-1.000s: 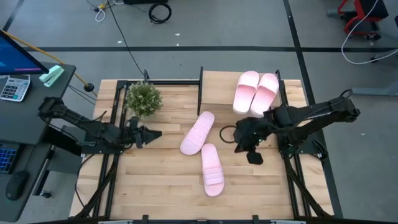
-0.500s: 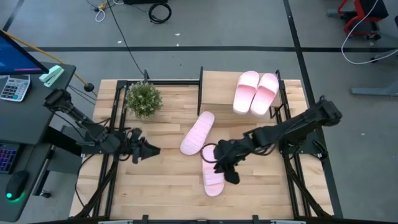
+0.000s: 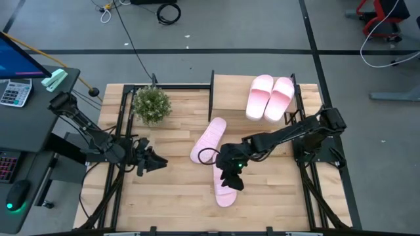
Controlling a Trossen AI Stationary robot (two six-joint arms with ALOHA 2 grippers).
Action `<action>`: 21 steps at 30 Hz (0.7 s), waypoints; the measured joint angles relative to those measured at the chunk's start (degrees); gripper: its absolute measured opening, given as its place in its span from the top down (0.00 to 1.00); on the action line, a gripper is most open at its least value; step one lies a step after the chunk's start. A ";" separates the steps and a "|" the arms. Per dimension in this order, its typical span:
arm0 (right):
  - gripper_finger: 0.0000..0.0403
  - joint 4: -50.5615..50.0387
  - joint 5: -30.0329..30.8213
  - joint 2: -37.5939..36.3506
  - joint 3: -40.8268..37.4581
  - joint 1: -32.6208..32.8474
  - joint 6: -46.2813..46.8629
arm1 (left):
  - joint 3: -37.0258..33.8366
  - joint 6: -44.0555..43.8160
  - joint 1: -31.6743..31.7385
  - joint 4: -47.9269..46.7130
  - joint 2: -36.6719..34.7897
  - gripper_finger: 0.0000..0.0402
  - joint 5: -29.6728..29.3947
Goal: Pick and place slides into the shelf
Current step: Put the bottom pink slide on the shelf
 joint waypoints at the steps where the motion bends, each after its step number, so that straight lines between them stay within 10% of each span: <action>1: 0.56 0.08 -0.63 0.55 -0.01 -0.19 -0.60 | -0.02 0.02 0.00 0.00 0.00 0.57 0.00; 21: 0.56 0.12 -5.58 8.07 0.22 -3.60 -8.27 | -0.04 0.11 0.11 -0.07 0.00 0.55 0.00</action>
